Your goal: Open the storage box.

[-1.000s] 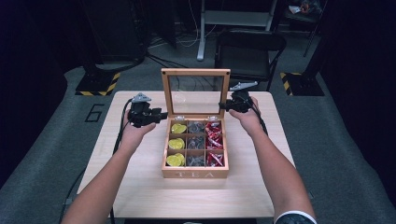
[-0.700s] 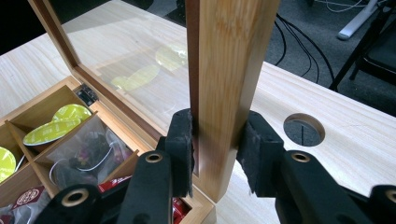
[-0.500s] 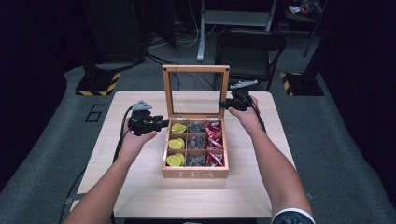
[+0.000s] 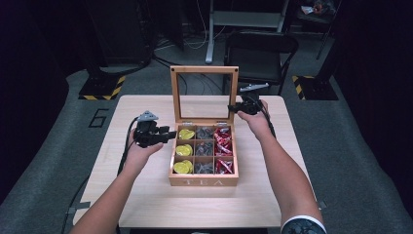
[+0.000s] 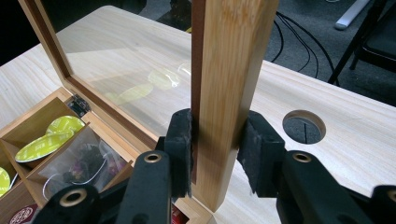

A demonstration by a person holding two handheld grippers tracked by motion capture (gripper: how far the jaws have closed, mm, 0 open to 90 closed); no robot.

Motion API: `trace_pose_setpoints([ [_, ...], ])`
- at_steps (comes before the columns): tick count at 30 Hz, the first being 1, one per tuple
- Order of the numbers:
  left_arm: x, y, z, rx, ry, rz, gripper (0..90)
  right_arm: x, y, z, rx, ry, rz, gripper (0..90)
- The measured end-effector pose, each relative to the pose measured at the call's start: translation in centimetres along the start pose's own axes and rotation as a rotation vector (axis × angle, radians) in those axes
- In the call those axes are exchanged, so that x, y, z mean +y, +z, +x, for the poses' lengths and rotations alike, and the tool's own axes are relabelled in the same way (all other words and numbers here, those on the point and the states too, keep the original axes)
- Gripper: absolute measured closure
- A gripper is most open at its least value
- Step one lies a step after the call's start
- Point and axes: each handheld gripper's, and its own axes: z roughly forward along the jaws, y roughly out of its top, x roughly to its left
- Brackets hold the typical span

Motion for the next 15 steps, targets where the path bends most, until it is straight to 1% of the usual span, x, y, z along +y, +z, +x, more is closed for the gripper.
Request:
trace_pose_setpoints([
  [1,-0.07,0.01,-0.03,-0.002,-0.009,0.004,55.0,0.01,0.00,0.02,-0.001,0.000,0.001,65.4],
  [3,-0.32,0.06,-0.13,-0.010,-0.020,-0.014,54.7,0.03,-0.01,0.03,-0.004,-0.003,0.003,65.4],
  [4,-0.41,0.08,-0.20,-0.013,-0.020,-0.012,54.4,0.03,-0.02,0.05,-0.005,-0.002,0.004,65.3],
  [6,-0.57,0.15,-0.35,-0.011,-0.010,-0.010,53.8,0.05,-0.02,0.12,-0.010,-0.006,0.003,65.1],
  [8,-0.70,0.19,-0.54,-0.007,-0.003,-0.007,53.0,0.03,-0.03,0.26,-0.018,0.003,0.009,64.5],
  [10,-0.75,0.15,-0.64,-0.006,0.001,-0.008,52.3,0.02,-0.13,0.28,-0.021,-0.010,0.015,61.5],
  [14,-0.82,-0.02,-0.83,0.002,0.010,-0.015,50.1,-0.12,-0.52,0.39,-0.016,-0.005,0.020,56.4],
  [15,-0.85,-0.04,-0.86,0.003,0.010,-0.018,50.0,-0.16,-0.66,0.40,-0.015,-0.011,0.022,55.7],
])
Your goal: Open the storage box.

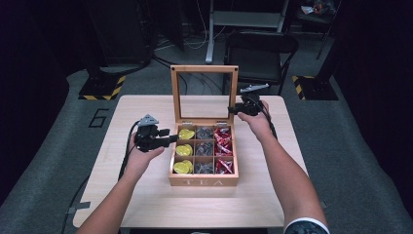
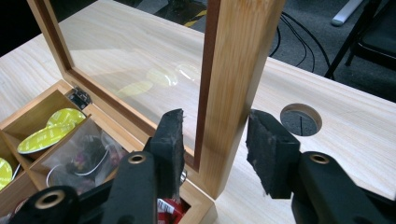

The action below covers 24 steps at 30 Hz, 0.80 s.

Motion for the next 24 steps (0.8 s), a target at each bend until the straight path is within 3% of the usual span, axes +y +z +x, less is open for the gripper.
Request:
trace_pose_setpoints([
  [9,-0.3,-0.4,-0.2,0.000,-0.004,-0.009,48.2,-0.3,-1.8,0.4,-0.008,-0.034,-0.011,51.5],
  [18,-0.9,-1.0,0.0,0.007,-0.025,-0.023,47.9,-1.2,-4.3,1.9,-0.008,-0.064,-0.041,50.6],
  [24,-1.1,-1.6,0.0,0.027,-0.010,-0.015,47.9,-2.3,-5.3,3.0,0.017,-0.080,-0.054,49.9],
])
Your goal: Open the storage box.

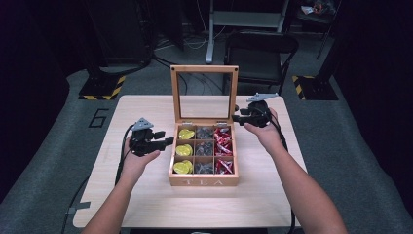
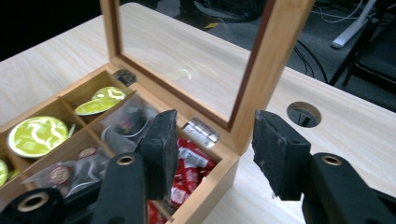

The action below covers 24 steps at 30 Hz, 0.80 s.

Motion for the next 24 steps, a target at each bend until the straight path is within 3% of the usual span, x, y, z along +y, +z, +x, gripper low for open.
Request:
trace_pose_setpoints([
  [10,-0.6,-0.6,0.1,0.002,-0.017,-0.012,48.2,-1.3,-1.7,2.1,0.025,-0.036,-0.030,49.9],
  [16,-0.9,-0.8,0.1,0.006,-0.011,-0.006,48.3,-2.0,-1.9,2.8,0.040,-0.034,-0.024,49.9],
  [24,-1.5,-1.2,0.3,0.006,-0.022,-0.008,48.3,-2.9,-2.4,4.4,0.040,-0.079,-0.016,50.3],
])
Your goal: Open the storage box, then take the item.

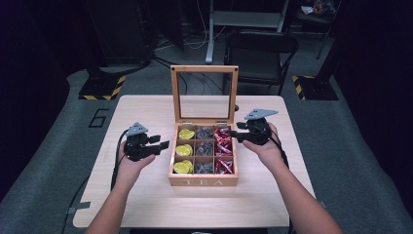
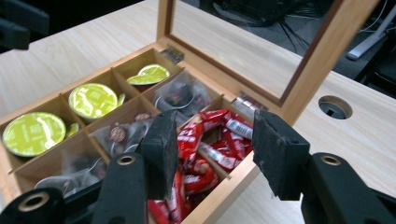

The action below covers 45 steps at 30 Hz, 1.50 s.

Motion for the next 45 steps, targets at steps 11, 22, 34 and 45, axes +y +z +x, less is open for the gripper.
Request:
trace_pose_setpoints([
  [11,-0.4,-0.1,-0.2,0.000,0.012,0.006,47.1,-1.4,-0.1,1.8,0.045,-0.020,0.015,46.3],
  [22,-1.0,-0.7,0.3,0.009,-0.013,-0.007,45.6,-2.8,-0.5,3.3,0.057,-0.057,0.028,54.7],
  [34,-1.4,-1.0,0.3,0.014,-0.016,-0.004,45.9,-4.4,0.3,4.2,0.092,-0.030,0.047,57.5],
  [45,-1.5,-0.8,0.1,0.015,-0.020,-0.007,46.0,-5.8,1.3,4.8,0.111,-0.014,0.058,59.8],
])
